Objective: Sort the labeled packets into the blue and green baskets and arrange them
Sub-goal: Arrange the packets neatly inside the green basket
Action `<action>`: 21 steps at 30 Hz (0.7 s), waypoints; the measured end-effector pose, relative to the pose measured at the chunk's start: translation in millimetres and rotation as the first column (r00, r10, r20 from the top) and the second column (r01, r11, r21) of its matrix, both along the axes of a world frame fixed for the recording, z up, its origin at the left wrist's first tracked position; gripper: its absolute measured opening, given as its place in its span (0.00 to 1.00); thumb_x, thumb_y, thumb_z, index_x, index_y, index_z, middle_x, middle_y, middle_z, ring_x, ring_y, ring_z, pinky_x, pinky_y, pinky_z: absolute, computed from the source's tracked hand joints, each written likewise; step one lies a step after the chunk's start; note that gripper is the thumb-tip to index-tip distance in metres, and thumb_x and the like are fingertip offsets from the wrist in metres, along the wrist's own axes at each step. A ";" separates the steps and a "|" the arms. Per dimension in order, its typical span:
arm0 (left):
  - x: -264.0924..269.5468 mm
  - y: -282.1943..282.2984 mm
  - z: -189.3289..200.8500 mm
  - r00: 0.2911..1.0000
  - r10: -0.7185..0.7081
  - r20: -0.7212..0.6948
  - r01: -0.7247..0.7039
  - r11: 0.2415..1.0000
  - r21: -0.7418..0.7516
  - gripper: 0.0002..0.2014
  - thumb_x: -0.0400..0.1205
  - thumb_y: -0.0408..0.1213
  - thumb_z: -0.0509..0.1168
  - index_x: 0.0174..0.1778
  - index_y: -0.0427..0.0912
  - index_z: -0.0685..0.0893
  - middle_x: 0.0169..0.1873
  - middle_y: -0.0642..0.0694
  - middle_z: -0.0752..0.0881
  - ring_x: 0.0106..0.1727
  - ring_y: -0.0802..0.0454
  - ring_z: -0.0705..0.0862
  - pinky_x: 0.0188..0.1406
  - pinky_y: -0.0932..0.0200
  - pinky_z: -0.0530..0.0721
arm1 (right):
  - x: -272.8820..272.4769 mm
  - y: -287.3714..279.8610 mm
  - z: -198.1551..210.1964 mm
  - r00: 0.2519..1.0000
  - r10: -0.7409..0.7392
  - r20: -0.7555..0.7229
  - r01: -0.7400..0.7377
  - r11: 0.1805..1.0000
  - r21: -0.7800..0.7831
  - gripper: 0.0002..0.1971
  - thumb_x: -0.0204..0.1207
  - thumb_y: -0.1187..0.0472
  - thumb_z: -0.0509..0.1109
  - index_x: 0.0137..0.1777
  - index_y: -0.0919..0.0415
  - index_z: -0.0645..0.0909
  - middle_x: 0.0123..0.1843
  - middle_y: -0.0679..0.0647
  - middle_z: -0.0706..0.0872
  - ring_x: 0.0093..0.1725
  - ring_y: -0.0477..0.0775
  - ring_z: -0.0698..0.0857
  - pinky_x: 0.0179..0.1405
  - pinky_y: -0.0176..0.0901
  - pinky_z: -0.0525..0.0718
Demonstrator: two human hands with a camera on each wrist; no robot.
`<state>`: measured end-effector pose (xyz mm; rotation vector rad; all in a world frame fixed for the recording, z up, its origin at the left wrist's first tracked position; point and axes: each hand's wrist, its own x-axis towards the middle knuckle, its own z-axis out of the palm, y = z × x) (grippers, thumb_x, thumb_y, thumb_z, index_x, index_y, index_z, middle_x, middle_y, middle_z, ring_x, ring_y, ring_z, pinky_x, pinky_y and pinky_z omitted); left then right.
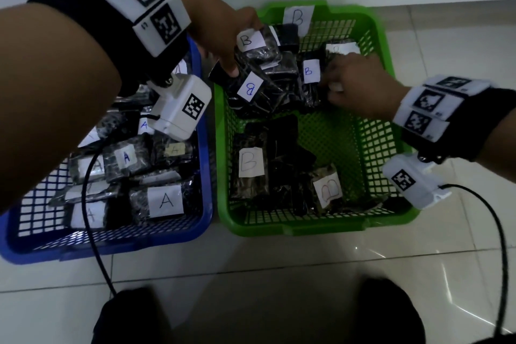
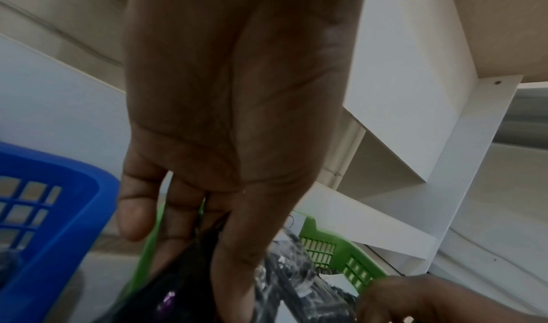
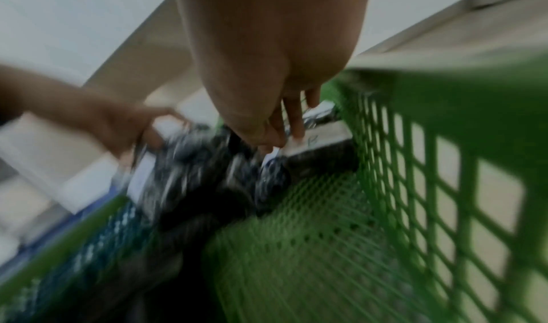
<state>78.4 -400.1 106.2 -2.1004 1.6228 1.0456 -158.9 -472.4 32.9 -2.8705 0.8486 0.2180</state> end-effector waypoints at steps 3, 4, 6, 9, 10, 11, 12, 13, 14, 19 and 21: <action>0.5 1.7 1.3 0.999 0.033 -0.039 -0.034 0.999 -0.013 0.46 0.74 0.33 0.74 0.79 0.56 0.51 0.54 0.37 0.84 0.46 0.38 0.85 0.47 0.45 0.82 | -6.2 -10.3 16.7 0.966 -0.214 0.146 0.165 0.943 0.289 0.11 0.77 0.67 0.65 0.53 0.58 0.87 0.53 0.57 0.89 0.43 0.58 0.87 0.46 0.42 0.83; 0.8 2.2 2.7 0.995 0.055 -0.077 -0.057 0.998 -0.017 0.46 0.74 0.31 0.73 0.79 0.56 0.50 0.52 0.38 0.83 0.45 0.38 0.85 0.45 0.45 0.82 | -7.7 -14.1 21.3 0.947 -0.272 0.171 0.201 0.918 0.342 0.11 0.78 0.67 0.65 0.53 0.58 0.87 0.51 0.54 0.89 0.39 0.50 0.87 0.42 0.35 0.83; 2.5 4.7 6.9 0.982 0.098 -0.162 -0.106 0.994 -0.037 0.49 0.73 0.29 0.73 0.80 0.56 0.47 0.47 0.39 0.81 0.43 0.39 0.84 0.39 0.50 0.82 | -9.0 -20.9 29.5 0.893 -0.381 0.238 0.257 0.868 0.424 0.12 0.78 0.68 0.64 0.53 0.57 0.87 0.46 0.52 0.88 0.31 0.35 0.84 0.35 0.24 0.81; 5.0 9.7 17.8 0.951 0.156 -0.268 -0.177 0.982 -0.058 0.50 0.73 0.28 0.72 0.80 0.58 0.45 0.44 0.40 0.84 0.53 0.35 0.84 0.34 0.63 0.85 | -8.0 -26.3 44.6 0.779 -0.490 0.391 0.269 0.825 0.497 0.12 0.77 0.71 0.61 0.51 0.60 0.85 0.43 0.58 0.88 0.28 0.34 0.84 0.33 0.26 0.83; 6.0 10.6 22.1 0.934 0.190 -0.304 -0.217 0.975 -0.057 0.49 0.72 0.28 0.71 0.80 0.58 0.48 0.43 0.41 0.85 0.55 0.36 0.83 0.33 0.66 0.85 | -6.5 -26.2 48.8 0.741 -0.508 0.439 0.258 0.819 0.513 0.12 0.77 0.71 0.60 0.50 0.61 0.85 0.42 0.60 0.88 0.28 0.36 0.84 0.33 0.28 0.84; 5.1 11.4 27.0 0.920 0.205 -0.333 -0.238 0.969 -0.061 0.46 0.71 0.29 0.71 0.79 0.56 0.51 0.42 0.42 0.86 0.54 0.37 0.83 0.35 0.65 0.85 | -4.4 -23.9 53.3 0.711 -0.520 0.473 0.245 0.814 0.526 0.11 0.77 0.70 0.60 0.50 0.62 0.84 0.41 0.61 0.88 0.27 0.39 0.84 0.34 0.32 0.85; 3.3 11.7 31.6 0.915 0.204 -0.347 -0.242 0.968 -0.070 0.43 0.69 0.32 0.71 0.76 0.54 0.55 0.41 0.43 0.87 0.50 0.39 0.83 0.37 0.62 0.84 | -1.4 -19.8 58.2 0.695 -0.527 0.489 0.224 0.805 0.549 0.10 0.77 0.67 0.61 0.51 0.62 0.84 0.39 0.60 0.87 0.28 0.42 0.84 0.35 0.38 0.86; 0.0 11.4 36.2 0.914 0.195 -0.357 -0.236 0.969 -0.077 0.40 0.67 0.34 0.71 0.72 0.52 0.59 0.41 0.43 0.87 0.46 0.41 0.83 0.36 0.60 0.83 | 1.4 -15.3 63.7 0.695 -0.529 0.487 0.193 0.790 0.582 0.10 0.78 0.64 0.61 0.51 0.62 0.84 0.38 0.59 0.87 0.29 0.46 0.83 0.36 0.44 0.85; -3.7 10.9 39.3 0.912 0.187 -0.365 -0.232 0.969 -0.083 0.35 0.68 0.35 0.71 0.68 0.49 0.62 0.41 0.44 0.87 0.40 0.44 0.83 0.33 0.61 0.83 | 4.4 -9.2 70.2 0.717 -0.522 0.462 0.147 0.761 0.632 0.10 0.79 0.60 0.62 0.52 0.62 0.84 0.38 0.57 0.87 0.30 0.50 0.83 0.36 0.47 0.84; -36.6 4.7 33.5 0.931 0.055 -0.360 -0.147 0.961 -0.235 0.20 0.73 0.41 0.72 0.57 0.41 0.73 0.44 0.43 0.88 0.32 0.57 0.84 0.27 0.69 0.83 | 15.3 11.7 83.0 0.950 -0.287 0.122 0.103 0.660 0.745 0.14 0.76 0.54 0.70 0.60 0.52 0.82 0.41 0.41 0.87 0.38 0.39 0.86 0.37 0.29 0.82; -50.6 6.6 26.0 0.926 0.001 -0.378 -0.104 0.962 -0.251 0.11 0.80 0.39 0.68 0.52 0.35 0.79 0.39 0.43 0.89 0.28 0.65 0.85 0.25 0.74 0.81 | 14.2 10.2 79.5 0.971 -0.236 0.019 0.145 0.654 0.742 0.16 0.73 0.62 0.73 0.61 0.54 0.81 0.43 0.44 0.89 0.42 0.46 0.88 0.45 0.43 0.86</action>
